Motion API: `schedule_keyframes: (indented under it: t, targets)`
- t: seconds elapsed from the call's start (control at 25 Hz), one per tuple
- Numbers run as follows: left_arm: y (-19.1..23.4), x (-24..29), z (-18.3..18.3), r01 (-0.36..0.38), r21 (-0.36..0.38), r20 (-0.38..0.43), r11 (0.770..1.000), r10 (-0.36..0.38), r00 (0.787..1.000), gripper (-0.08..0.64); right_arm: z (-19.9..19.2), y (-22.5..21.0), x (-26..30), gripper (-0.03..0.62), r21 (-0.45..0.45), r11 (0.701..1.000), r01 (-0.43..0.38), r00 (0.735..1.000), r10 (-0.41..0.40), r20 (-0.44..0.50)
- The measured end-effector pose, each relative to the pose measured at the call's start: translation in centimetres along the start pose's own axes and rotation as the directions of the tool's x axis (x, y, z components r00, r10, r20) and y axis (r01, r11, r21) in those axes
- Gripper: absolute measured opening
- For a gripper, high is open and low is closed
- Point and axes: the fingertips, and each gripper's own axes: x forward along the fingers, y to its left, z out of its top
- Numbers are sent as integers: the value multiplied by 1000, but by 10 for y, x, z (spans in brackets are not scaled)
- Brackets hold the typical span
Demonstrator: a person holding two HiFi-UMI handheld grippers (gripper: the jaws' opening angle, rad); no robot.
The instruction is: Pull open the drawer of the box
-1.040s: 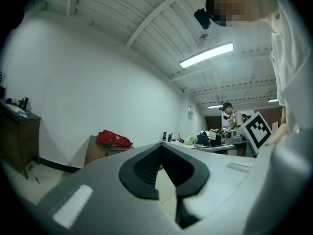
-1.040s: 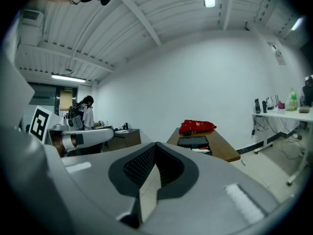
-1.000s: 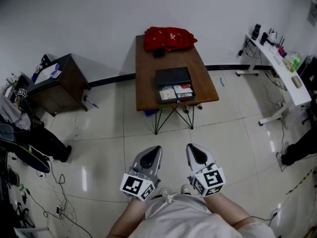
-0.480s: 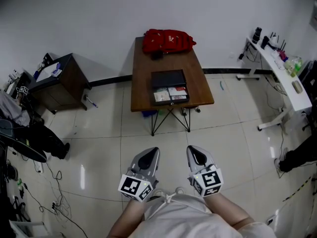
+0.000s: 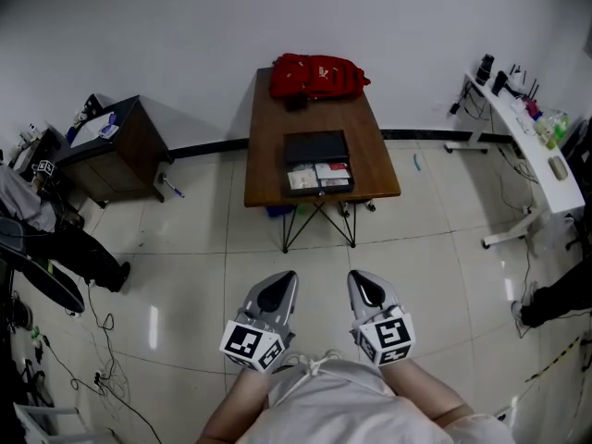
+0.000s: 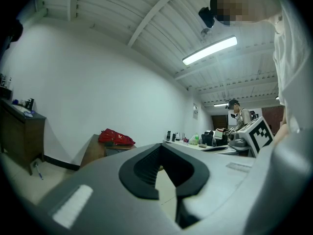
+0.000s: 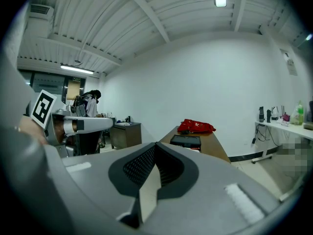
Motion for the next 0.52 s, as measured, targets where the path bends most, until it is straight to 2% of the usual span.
schedule_keyframes:
  t: [0.52]
  targets:
    - [12,9,2,7,13,-7,1000,-7,1000,6,2,-2,14,6,-12,1000,2,1000,-2,-4]
